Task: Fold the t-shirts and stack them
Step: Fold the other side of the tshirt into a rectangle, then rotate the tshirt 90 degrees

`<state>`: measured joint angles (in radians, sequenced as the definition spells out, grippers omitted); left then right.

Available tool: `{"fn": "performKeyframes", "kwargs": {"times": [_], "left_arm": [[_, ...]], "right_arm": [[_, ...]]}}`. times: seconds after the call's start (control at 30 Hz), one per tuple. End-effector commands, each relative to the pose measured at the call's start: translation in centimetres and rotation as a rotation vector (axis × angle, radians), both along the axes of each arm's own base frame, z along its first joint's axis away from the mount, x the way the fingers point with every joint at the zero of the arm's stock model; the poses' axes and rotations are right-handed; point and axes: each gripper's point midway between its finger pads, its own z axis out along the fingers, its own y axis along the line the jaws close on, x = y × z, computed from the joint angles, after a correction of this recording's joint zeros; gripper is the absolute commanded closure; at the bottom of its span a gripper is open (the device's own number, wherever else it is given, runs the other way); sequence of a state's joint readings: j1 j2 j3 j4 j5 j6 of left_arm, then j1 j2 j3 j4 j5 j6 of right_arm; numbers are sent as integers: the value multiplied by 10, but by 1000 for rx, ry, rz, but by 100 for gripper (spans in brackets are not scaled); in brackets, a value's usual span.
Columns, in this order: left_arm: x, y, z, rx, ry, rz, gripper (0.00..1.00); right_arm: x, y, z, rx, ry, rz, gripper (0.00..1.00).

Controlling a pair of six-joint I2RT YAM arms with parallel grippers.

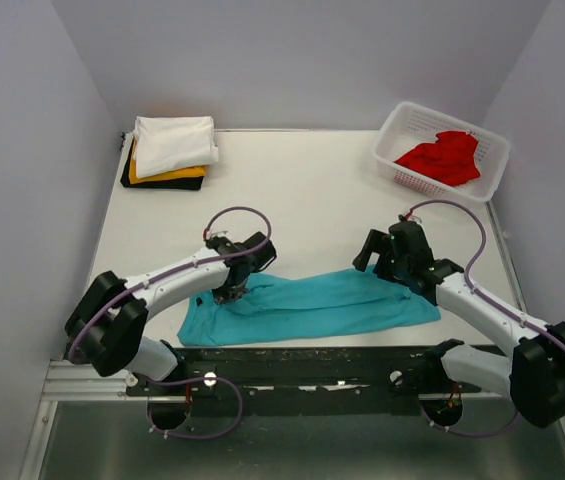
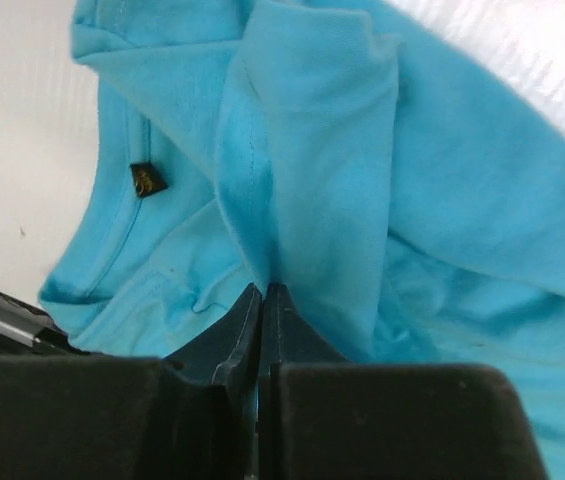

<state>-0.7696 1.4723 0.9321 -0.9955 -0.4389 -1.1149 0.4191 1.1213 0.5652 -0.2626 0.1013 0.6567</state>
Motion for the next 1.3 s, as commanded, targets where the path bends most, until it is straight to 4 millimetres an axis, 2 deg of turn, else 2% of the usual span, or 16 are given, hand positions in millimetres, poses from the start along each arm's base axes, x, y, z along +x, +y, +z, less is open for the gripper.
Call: {"fn": "performKeyframes", "kwargs": {"times": [0.0,0.17,0.27,0.33,0.4,0.47,0.53,0.57,0.63,0.67,0.77,0.87,0.97,1.13,1.27], "left_arm": [[-38,15,-4,-63,2,183,95],[-70,8,-9,-162,-12,298,89],[-88,3,-8,-195,-4,337,79],[-100,5,-5,-177,16,337,56],[-111,13,6,-129,26,333,46],[-117,17,22,-95,23,293,32],[-112,6,42,-105,11,125,23],[-109,-5,50,-127,16,29,14],[-99,-39,63,-222,12,-212,2],[-92,-58,69,-283,-21,-271,1],[-67,-83,77,-406,-103,-334,1],[-37,-92,58,-564,-135,-269,1],[-10,-84,30,-669,-178,-148,1],[9,-71,-8,-814,-186,30,1],[27,-68,-23,-830,-183,115,1]], "right_arm": [[-3,-6,-9,-40,7,-4,0],[-6,-7,-17,-55,30,15,0],[-8,-6,-20,-59,43,30,0],[-9,-7,-20,-65,44,34,0],[-9,-9,-18,-72,41,30,0],[-7,-11,-12,-81,20,20,0],[-4,-14,-4,-86,-6,4,0],[-2,-14,1,-85,-22,0,0],[1,-14,8,-82,-47,-1,0],[3,-13,11,-79,-57,4,0],[5,-13,14,-78,-72,7,0],[3,-21,2,-107,-49,-30,0],[2,-23,-12,-116,-11,-58,0],[4,-14,-33,-98,49,-49,0],[3,-10,-36,-91,58,-22,0]]}}
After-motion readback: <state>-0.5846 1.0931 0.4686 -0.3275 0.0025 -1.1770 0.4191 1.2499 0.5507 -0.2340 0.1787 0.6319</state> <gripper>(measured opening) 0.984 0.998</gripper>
